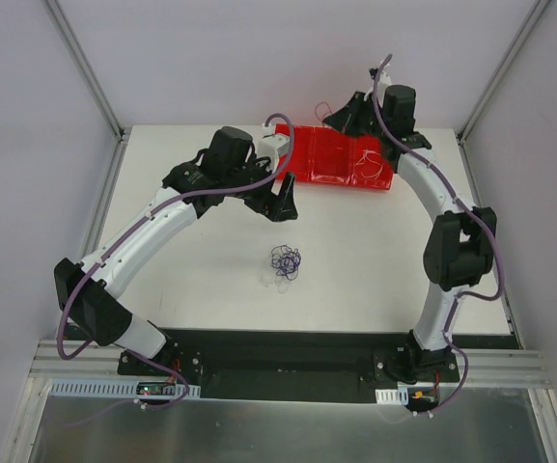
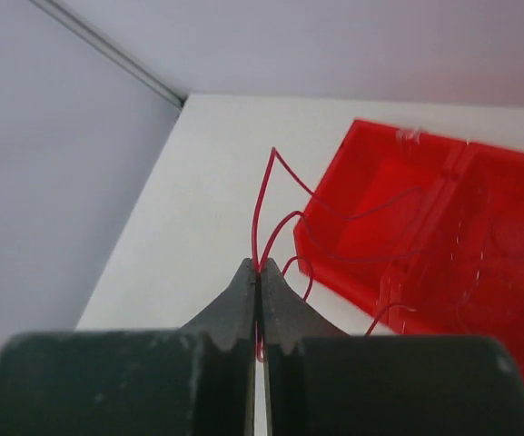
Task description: Untangle the cables
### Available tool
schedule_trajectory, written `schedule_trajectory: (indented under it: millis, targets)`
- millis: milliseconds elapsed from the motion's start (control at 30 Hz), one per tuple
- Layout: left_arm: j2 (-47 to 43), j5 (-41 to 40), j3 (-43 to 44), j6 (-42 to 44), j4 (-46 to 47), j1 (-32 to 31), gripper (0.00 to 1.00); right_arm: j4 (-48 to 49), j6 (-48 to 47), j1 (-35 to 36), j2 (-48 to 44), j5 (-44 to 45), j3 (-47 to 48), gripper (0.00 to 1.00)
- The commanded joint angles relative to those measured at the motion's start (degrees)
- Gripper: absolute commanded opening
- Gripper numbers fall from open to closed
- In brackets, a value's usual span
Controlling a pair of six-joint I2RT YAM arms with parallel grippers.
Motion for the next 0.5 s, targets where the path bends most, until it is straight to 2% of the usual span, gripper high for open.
schedule_trajectory:
  millis: [0, 167, 300, 467]
  targets:
    - [-2.6, -1.0, -0.3, 1.0, 1.3, 0.5, 0.8, 7.1, 6.5, -2.3, 9.6, -3.8, 10.0, 0.0]
    - [-2.6, -1.9, -0.4, 1.6, 1.3, 0.6, 0.8, 7.8, 8.2, -3.6, 19.0, -4.2, 20.0, 0.0]
    - [-2.2, -1.7, -0.3, 1.4, 1.2, 0.9, 0.8, 7.8, 8.7, -3.9, 20.7, -2.6, 19.2, 0.0]
    - [-1.7, -0.6, -0.3, 0.9, 1.3, 1.2, 0.8, 8.0, 9.0, -4.1, 21.0, -0.9, 13.8, 0.0]
